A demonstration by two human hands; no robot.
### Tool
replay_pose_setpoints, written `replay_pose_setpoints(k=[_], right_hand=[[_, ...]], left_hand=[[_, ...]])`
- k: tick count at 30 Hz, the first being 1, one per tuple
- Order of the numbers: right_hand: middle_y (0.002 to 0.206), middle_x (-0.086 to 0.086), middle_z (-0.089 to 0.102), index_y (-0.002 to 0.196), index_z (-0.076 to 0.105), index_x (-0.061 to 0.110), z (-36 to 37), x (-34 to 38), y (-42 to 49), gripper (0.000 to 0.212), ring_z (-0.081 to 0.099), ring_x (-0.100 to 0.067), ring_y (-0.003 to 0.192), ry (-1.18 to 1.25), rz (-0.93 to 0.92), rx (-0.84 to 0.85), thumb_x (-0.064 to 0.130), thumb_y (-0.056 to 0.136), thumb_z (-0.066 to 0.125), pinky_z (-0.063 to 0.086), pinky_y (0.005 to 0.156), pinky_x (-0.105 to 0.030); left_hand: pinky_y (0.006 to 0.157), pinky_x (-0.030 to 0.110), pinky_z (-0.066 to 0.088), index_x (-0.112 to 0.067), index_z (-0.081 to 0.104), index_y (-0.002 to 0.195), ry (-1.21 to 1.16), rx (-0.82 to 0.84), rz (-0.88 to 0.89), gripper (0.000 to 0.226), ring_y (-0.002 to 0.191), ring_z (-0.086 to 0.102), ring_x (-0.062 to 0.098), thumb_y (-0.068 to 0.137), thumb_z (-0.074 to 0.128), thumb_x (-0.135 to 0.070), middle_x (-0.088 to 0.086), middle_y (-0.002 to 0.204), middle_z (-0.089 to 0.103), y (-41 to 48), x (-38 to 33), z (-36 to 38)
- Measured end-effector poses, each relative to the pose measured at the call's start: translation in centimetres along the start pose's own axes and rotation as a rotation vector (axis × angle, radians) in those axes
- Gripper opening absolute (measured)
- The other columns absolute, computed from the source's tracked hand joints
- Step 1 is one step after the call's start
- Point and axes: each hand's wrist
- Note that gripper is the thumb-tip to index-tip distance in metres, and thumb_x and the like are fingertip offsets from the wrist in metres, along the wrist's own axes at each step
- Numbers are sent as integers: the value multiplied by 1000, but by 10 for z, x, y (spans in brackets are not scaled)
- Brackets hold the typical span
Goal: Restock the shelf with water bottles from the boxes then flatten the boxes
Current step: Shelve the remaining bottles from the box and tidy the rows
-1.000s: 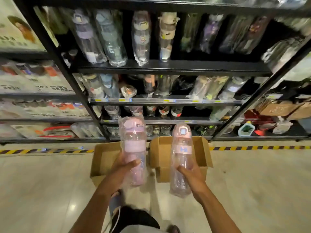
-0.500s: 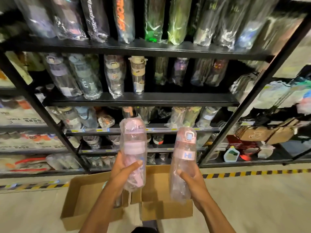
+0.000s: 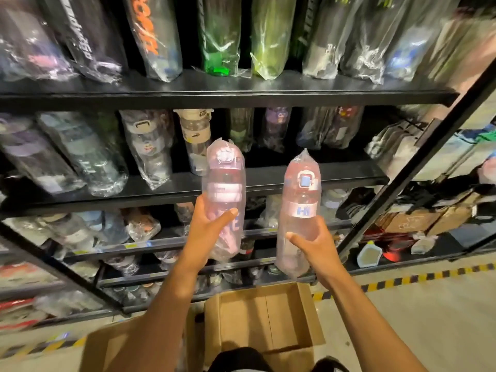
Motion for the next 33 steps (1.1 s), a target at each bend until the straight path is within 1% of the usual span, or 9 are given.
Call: replay_pose_setpoints(k=[3, 6, 8, 12, 18, 22, 26, 30, 33], right_hand=[[127, 12, 64, 141, 46, 28, -7, 9, 34, 68, 64, 0, 112, -43, -37, -13, 19, 85, 84, 55, 79, -17], [129, 13, 62, 141, 44, 31, -11, 18, 70, 68, 61, 0, 114, -56, -61, 2, 20, 86, 83, 52, 81, -17], [127, 14, 61, 140, 44, 30, -13, 24, 93, 67, 60, 4, 111, -73, -90, 8, 20, 86, 83, 49, 80, -15], [127, 14, 61, 139, 46, 26, -19, 32, 142, 67, 61, 3, 111, -94, -151, 24, 17, 85, 84, 50, 85, -19], [130, 10, 60, 139, 43, 25, -25, 36, 202, 70, 62, -2, 116, -82, -212, 67, 17, 84, 85, 52, 90, -19], [130, 5, 59, 136, 42, 24, -19, 32, 237, 70, 62, -3, 116, -80, -249, 71, 17, 82, 86, 54, 95, -24], [125, 10, 59, 131, 42, 22, -15, 24, 259, 66, 60, 10, 108, -98, -266, 89, 21, 83, 86, 50, 88, -11], [125, 13, 57, 128, 42, 26, -14, 17, 276, 65, 57, 5, 115, -120, -243, 106, 32, 82, 87, 49, 97, -23], [124, 9, 61, 126, 46, 24, -15, 15, 286, 63, 62, -3, 114, -158, -219, 143, 36, 81, 88, 52, 94, -27]], left_hand=[[103, 38, 53, -38, 47, 138, 27, 7, 4, 67, 123, 62, 8, 85, 84, -22, -13, 133, 64, 35, -7, 6], [106, 40, 51, -41, 43, 142, 62, 38, 7, 76, 127, 59, 6, 82, 87, -27, -15, 137, 61, 65, -8, 14], [107, 42, 52, -41, 46, 140, 83, 26, 28, 75, 126, 61, 8, 79, 88, -28, -13, 136, 63, 83, -6, 20], [105, 46, 54, -38, 52, 133, 131, -42, 70, 72, 119, 65, 12, 74, 90, -30, -10, 128, 67, 118, -4, 35], [103, 34, 55, -29, 46, 139, 140, -112, 148, 78, 119, 63, 6, 77, 89, -11, -5, 132, 63, 156, 0, 62], [107, 40, 52, -33, 46, 130, 202, -150, 221, 70, 124, 60, 13, 79, 89, -11, -1, 133, 60, 175, 16, 71], [104, 28, 50, -40, 41, 129, 234, -217, 250, 72, 124, 58, 8, 82, 86, -10, -6, 133, 56, 182, 28, 79], [100, 21, 49, -28, 40, 132, 307, -239, 264, 73, 121, 59, 5, 80, 89, -17, -7, 130, 58, 191, 33, 83], [99, 16, 48, -36, 42, 125, 354, -260, 238, 68, 117, 58, -4, 78, 90, -22, -15, 126, 58, 195, 32, 84]])
Point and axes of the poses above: each hand's wrist, its own y-axis towards the middle knuckle, its own z-axis out of the palm, x = y × z
